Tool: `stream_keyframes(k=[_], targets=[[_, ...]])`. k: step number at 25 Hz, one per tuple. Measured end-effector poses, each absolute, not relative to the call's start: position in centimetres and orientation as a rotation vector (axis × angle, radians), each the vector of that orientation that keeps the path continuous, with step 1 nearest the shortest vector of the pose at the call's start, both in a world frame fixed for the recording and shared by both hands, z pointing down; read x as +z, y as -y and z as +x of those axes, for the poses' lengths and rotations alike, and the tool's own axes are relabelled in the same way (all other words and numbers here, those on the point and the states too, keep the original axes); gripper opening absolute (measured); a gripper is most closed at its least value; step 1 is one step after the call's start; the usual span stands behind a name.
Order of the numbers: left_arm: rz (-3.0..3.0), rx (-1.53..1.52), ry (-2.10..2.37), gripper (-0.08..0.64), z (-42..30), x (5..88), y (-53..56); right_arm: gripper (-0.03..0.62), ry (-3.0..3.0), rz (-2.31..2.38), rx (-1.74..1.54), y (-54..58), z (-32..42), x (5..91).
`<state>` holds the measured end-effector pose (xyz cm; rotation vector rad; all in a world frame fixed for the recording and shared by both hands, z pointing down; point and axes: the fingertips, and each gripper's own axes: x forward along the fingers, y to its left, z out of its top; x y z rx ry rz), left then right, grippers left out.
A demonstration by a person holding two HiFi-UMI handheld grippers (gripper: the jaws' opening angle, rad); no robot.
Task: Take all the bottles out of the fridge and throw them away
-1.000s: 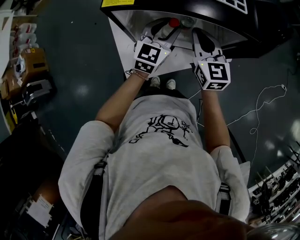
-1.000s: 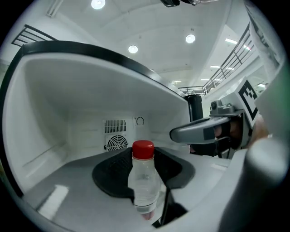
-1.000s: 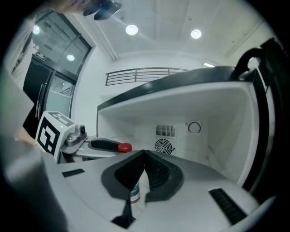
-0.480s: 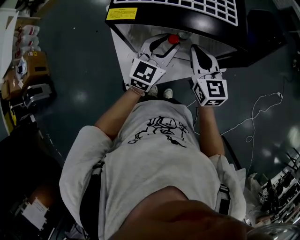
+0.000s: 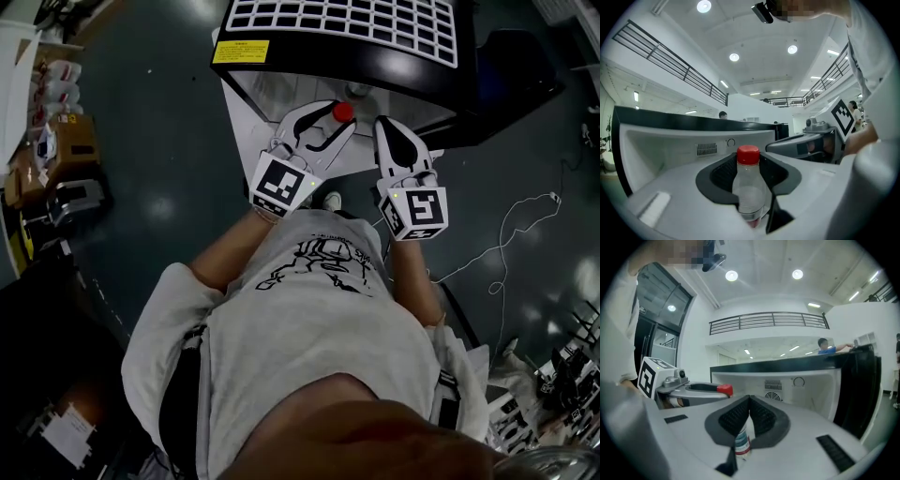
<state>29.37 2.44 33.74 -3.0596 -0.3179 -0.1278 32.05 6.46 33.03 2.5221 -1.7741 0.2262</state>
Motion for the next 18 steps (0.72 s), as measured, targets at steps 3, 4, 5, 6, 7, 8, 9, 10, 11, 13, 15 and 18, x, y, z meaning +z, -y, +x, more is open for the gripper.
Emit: stream_keyframes(k=[3,4,5,6,7,8,9,10,11,13,15,18], targets=[[-3.049,-0.107,0.316,0.155,28.8,32.8,-2.7,0.009,1.777,2.536,0.232,-7.0,31.4,32.6],[-3.047,-0.101,0.315,0.155,28.5,32.5,-2.9,0.009,1.778,2.541,0.233,-7.2,31.2,32.5],[-3.047,-0.097,0.312,0.155,28.3,32.2,-3.0,0.009,1.778,2.542,0.233,-7.4,31.1,32.4],[-3.05,-0.095,0.309,0.155,28.0,32.0,-3.0,0.009,1.778,2.537,0.231,-7.5,30.9,32.3],[-3.055,-0.095,0.305,0.155,27.8,31.9,-3.1,0.009,1.776,2.529,0.227,-7.5,30.8,32.2],[-3.062,-0.095,0.3,0.155,27.7,31.9,-3.1,0.01,1.771,2.521,0.221,-7.6,30.8,32.2],[-3.068,-0.097,0.296,0.155,27.6,31.9,-3.1,0.009,1.767,2.517,0.218,-7.7,30.8,32.1],[-3.071,-0.1,0.291,0.155,27.5,31.9,-3.1,0.009,1.764,2.517,0.217,-7.8,30.9,32.1],[-3.073,-0.102,0.285,0.155,27.4,31.8,-3.1,0.009,1.765,2.519,0.22,-7.8,31.0,32.0],[-3.072,-0.104,0.268,0.155,27.3,31.6,-3.0,0.009,1.774,2.517,0.218,-7.9,31.1,31.8],[-3.074,-0.101,0.25,0.155,27.3,31.4,-3.0,0.009,1.79,2.507,0.21,-7.9,31.1,31.5],[-3.074,-0.1,0.216,0.155,27.2,31.2,-3.2,0.009,1.824,2.482,0.199,-7.8,31.1,31.2]])
